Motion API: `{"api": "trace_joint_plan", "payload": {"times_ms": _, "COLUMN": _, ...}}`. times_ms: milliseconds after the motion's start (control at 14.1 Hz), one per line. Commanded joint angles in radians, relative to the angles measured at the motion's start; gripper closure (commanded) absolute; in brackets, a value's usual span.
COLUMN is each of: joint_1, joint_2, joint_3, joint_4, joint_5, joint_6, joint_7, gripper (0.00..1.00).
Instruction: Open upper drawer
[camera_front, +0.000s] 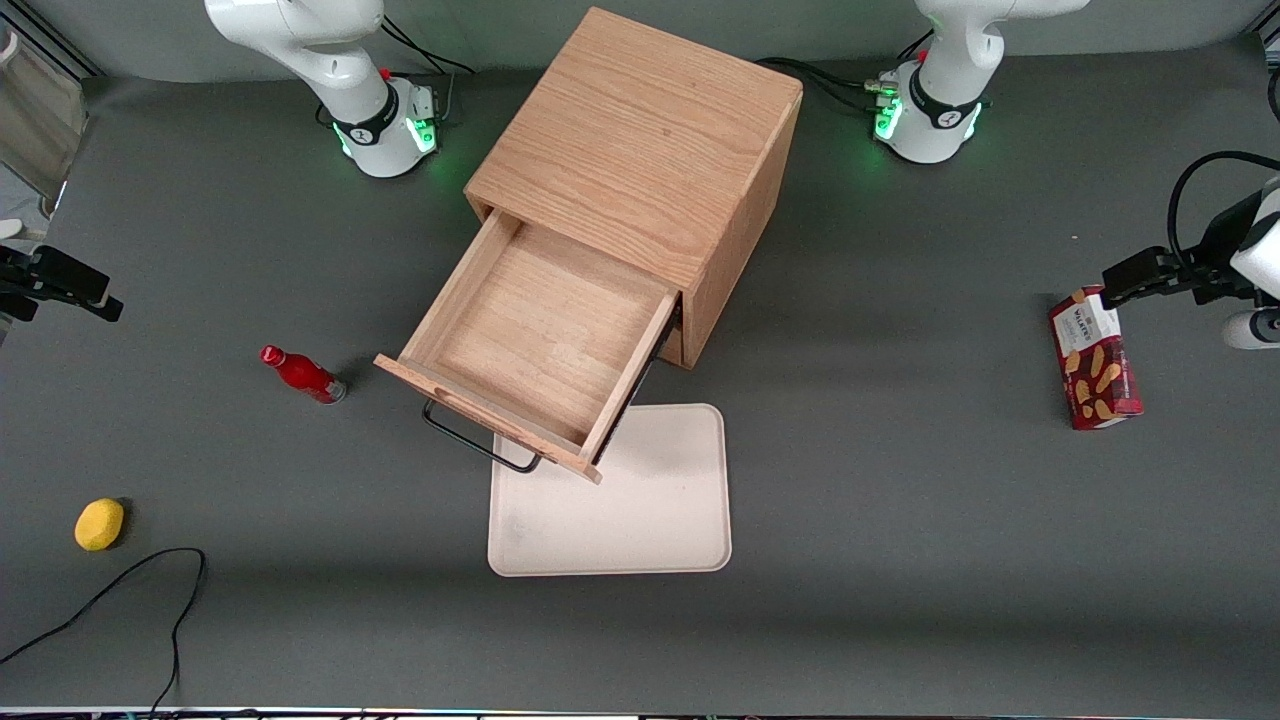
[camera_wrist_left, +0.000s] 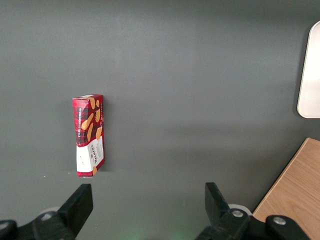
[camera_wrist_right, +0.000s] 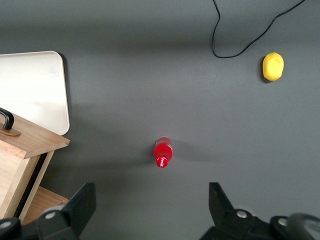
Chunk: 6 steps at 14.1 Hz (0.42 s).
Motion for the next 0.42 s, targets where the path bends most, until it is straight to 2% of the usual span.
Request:
{"api": "trace_joint_plan", "payload": {"times_ms": 0, "joint_1": -0.012, "joint_2": -0.003, "joint_3": 0.014, "joint_4": 0.016, "joint_5": -0.009, "joint_6": -0.02, "joint_7": 0.017, "gripper": 0.0}}
{"api": "trace_joint_plan", "payload": {"times_ms": 354, "joint_1": -0.012, "joint_2": -0.004, "joint_3": 0.014, "joint_4": 0.019, "joint_5": -0.009, "joint_6": -0.051, "joint_7": 0.017, "gripper": 0.0}}
